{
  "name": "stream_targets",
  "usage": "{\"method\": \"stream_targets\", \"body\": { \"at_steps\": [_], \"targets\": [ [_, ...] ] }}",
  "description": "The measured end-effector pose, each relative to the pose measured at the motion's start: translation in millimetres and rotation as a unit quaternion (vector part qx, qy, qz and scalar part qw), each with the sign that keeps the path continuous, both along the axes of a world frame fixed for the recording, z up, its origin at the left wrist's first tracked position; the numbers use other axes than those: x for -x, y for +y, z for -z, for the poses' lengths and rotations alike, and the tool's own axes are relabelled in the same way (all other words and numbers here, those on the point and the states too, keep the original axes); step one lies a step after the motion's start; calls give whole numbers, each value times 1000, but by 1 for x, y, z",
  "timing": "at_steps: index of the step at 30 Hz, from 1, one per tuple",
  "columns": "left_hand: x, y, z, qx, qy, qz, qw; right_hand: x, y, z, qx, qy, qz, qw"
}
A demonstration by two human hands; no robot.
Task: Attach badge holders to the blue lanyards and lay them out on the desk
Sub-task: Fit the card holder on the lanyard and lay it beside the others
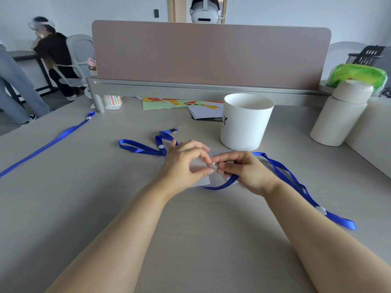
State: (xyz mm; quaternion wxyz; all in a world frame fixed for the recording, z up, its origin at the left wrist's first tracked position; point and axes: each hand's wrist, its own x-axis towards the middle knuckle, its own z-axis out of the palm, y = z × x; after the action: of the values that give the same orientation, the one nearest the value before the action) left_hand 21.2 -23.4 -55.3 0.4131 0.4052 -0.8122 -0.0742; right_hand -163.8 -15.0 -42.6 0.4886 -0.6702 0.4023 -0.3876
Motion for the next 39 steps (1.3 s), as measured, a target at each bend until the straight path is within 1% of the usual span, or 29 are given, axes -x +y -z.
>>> {"method": "stream_targets", "body": {
  "at_steps": [4, 9, 15, 19, 23, 26, 29, 34, 39],
  "targets": [
    [0, 0, 1, -4, 0, 0, 1000, 2, -1, 1, -13, -11, 7, 1000],
    [2, 0, 3, 14, 32, -3, 999, 3, -4, 1, -24, -68, 47, 996],
    [4, 1, 0, 22, 44, -26, 998, 3, -5, 2, -27, -93, 63, 993],
    [4, 4, -2, -17, 47, -74, 996, 4, -5, 2, -32, -107, 58, 992],
    [4, 7, -6, -50, 51, -91, 993, 4, -4, 2, -30, -110, 40, 993],
    [6, 8, -7, -37, 58, -110, 991, 2, -4, 3, -17, -100, 43, 994],
    [6, 7, -6, -11, 40, -129, 991, 0, -5, 5, 1, -78, 56, 995],
    [3, 3, -6, 50, -59, -137, 988, -4, -3, 7, 14, -51, 70, 996],
    [5, 1, -4, 100, -96, -142, 980, -4, -4, 5, 47, -28, 91, 994]
  ]
}}
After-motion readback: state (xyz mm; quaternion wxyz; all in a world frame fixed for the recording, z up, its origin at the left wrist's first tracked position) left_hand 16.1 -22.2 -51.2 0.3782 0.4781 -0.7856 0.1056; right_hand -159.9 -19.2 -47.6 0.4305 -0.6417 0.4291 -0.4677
